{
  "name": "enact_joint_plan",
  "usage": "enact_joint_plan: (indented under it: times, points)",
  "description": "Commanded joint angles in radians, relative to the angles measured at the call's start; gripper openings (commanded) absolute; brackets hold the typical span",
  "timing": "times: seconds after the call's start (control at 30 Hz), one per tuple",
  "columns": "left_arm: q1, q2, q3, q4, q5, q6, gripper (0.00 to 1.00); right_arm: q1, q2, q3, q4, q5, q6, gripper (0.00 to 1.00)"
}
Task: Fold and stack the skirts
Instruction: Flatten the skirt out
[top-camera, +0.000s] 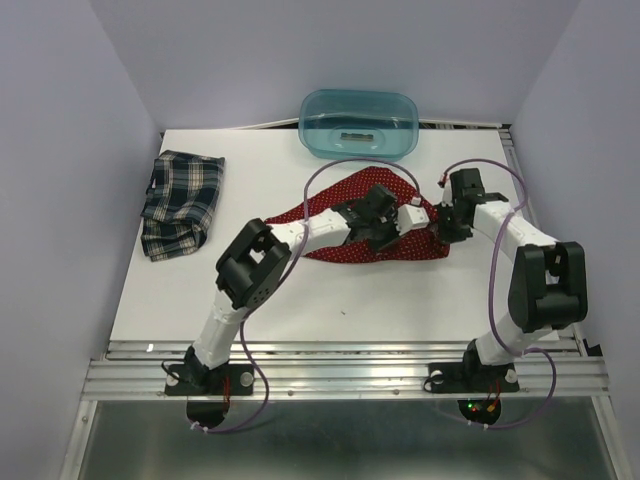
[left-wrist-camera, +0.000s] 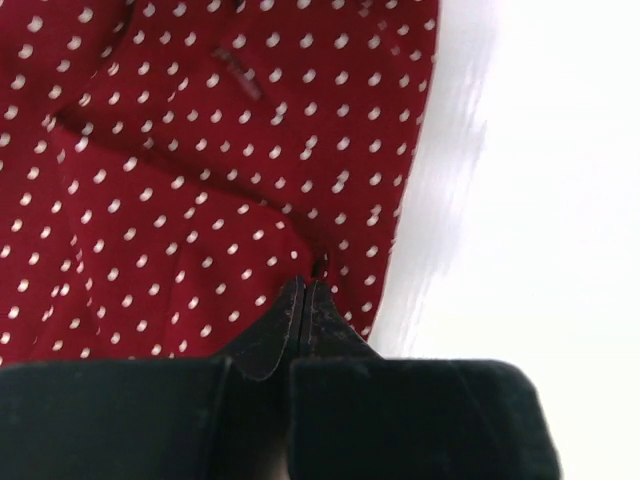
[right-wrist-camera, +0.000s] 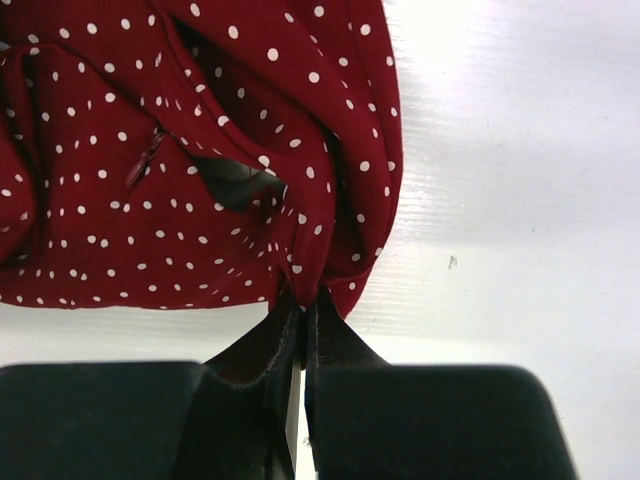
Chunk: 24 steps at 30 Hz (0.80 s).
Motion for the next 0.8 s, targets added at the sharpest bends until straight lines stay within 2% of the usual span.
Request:
enact_joint_plan:
  times: [0.0,0.07,0.27,0.4,0.53,0.77]
  points:
    - [0.035,-0.187,-0.083,0.011,0.031,-0.016,0.00,-0.016,-0.019,-0.018,0.050,0.024,-0.010,0.01]
    - [0.053,-0.267,-0.141,0.011,0.057,-0.032,0.00,-0.025,-0.044,-0.029,0.046,0.031,-0.014,0.01]
    - [0.126,-0.681,-0.432,-0.037,0.125,-0.065,0.00,-0.025,-0.160,-0.044,-0.018,0.015,-0.036,0.01]
    - [0.192,-0.879,-0.572,-0.047,0.156,-0.118,0.00,-0.025,-0.228,-0.026,-0.101,-0.057,-0.035,0.01]
    - [0.281,-0.967,-0.649,-0.063,0.182,-0.151,0.00,-0.025,-0.245,-0.010,-0.101,-0.105,-0.018,0.01]
    - [0.377,-0.860,-0.678,-0.081,0.212,-0.109,0.00,-0.025,0.011,0.091,-0.122,-0.222,0.016,0.01]
